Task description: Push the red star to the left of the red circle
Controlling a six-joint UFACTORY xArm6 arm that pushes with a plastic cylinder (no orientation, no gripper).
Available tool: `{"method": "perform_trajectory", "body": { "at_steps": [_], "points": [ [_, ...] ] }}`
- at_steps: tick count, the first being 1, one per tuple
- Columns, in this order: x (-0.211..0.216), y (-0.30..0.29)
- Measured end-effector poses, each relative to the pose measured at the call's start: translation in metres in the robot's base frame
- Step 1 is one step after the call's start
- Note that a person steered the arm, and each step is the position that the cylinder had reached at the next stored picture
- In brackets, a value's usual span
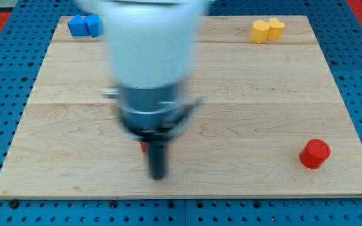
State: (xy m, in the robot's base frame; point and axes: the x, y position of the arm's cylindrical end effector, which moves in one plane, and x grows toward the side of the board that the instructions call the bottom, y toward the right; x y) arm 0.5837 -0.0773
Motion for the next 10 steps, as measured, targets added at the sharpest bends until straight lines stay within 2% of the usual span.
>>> {"method": "perform_trajectory", "body": {
  "at_steps": [1, 2, 4, 5, 6, 7, 10],
  "points": [
    [-0.039, -0.066],
    [-0.083, -0.053],
    [-0.033, 0.086],
    [-0.030, 0.036],
    [0.000, 0.018],
    [0.009, 0.037],
    [-0.013, 0.149]
  ]
}}
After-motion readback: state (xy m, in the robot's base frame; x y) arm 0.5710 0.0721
